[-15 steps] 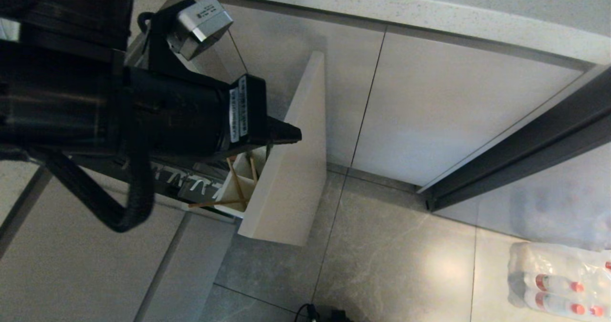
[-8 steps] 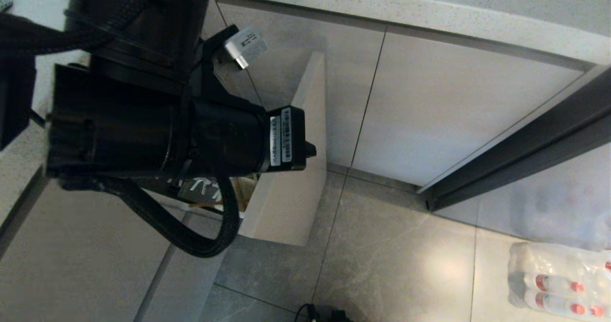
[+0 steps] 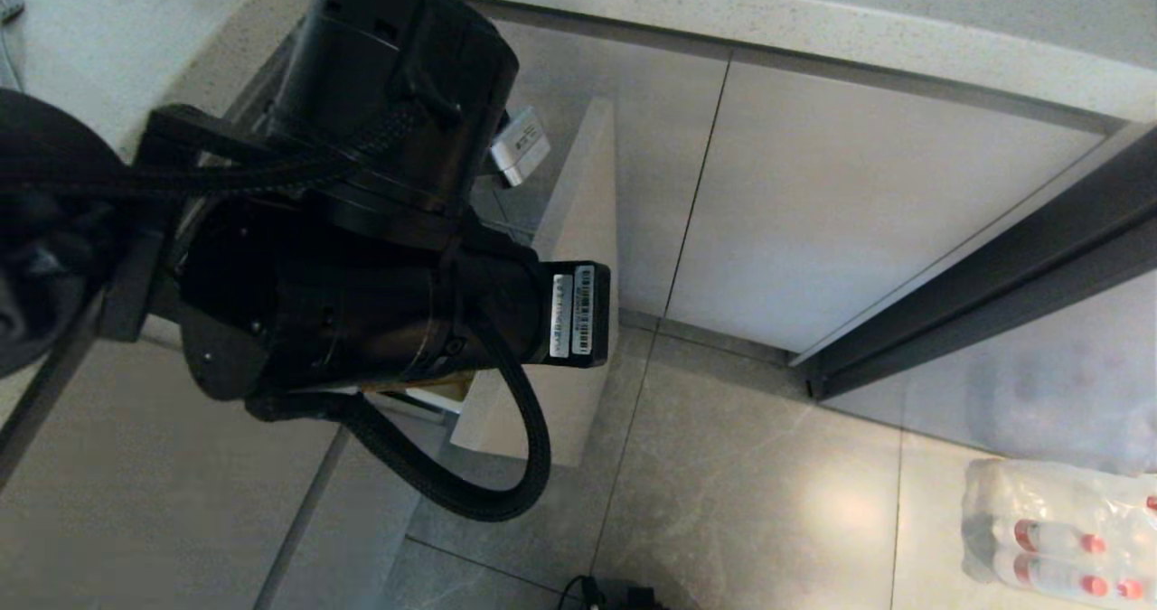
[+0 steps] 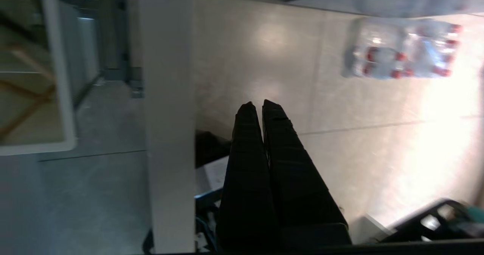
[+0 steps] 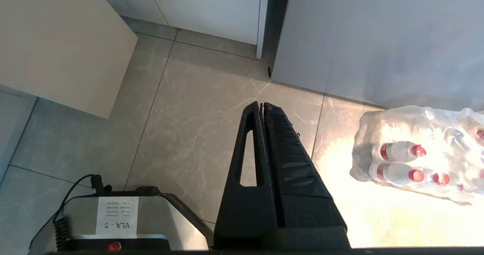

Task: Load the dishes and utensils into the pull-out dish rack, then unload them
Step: Close the cupboard

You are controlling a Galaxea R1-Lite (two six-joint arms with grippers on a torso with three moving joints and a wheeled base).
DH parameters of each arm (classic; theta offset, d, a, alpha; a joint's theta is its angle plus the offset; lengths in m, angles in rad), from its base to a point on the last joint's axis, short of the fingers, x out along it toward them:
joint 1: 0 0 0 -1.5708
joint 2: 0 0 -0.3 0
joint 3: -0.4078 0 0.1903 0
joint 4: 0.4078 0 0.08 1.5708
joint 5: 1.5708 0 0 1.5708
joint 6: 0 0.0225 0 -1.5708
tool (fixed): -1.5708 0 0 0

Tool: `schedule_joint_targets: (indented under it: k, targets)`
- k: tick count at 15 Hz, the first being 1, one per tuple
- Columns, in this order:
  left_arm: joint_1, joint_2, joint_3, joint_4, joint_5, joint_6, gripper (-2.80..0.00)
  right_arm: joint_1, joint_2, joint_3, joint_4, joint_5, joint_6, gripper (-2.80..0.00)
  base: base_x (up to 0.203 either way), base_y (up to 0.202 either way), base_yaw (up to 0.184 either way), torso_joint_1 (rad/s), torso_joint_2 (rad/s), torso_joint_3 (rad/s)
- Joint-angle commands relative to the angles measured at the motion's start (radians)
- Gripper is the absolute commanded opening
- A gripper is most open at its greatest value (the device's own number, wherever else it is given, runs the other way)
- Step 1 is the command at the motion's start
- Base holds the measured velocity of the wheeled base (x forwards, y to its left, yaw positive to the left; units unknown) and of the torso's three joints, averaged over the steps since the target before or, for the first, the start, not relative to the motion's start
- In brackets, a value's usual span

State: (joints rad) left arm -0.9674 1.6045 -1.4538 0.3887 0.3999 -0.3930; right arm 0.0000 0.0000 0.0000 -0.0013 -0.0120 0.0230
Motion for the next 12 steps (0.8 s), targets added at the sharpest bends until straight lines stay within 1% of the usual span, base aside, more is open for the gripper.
schedule_joint_targets:
  k: [1, 3, 5, 7, 9, 12]
  targets:
    - [-0.002, 0.013, 0.003, 0.001, 0.032, 0.002, -2.80, 0.000, 0.002, 0.000, 0.000, 0.000, 0.000, -2.80, 0.000, 0.000, 0.000, 0.000, 0.00, 0.000]
    - [-0.003, 0.018, 0.009, -0.004, 0.071, 0.025, -2.80, 0.000, 0.000, 0.000, 0.000, 0.000, 0.000, -2.80, 0.000, 0.000, 0.000, 0.000, 0.00, 0.000]
    - [-0.007, 0.018, 0.023, -0.032, 0.087, 0.037, -2.80, 0.000, 0.001, 0.000, 0.000, 0.000, 0.000, -2.80, 0.000, 0.000, 0.000, 0.000, 0.00, 0.000]
    - [-0.007, 0.018, 0.035, -0.047, 0.146, 0.057, -2.80, 0.000, 0.001, 0.000, 0.000, 0.000, 0.000, -2.80, 0.000, 0.000, 0.000, 0.000, 0.00, 0.000]
    - [-0.008, 0.017, 0.038, -0.057, 0.187, 0.065, -2.80, 0.000, 0.000, 0.000, 0.000, 0.000, 0.000, -2.80, 0.000, 0.000, 0.000, 0.000, 0.00, 0.000]
    - [-0.007, 0.015, 0.038, -0.059, 0.230, 0.074, -2.80, 0.000, 0.002, 0.000, 0.000, 0.000, 0.000, -2.80, 0.000, 0.000, 0.000, 0.000, 0.00, 0.000]
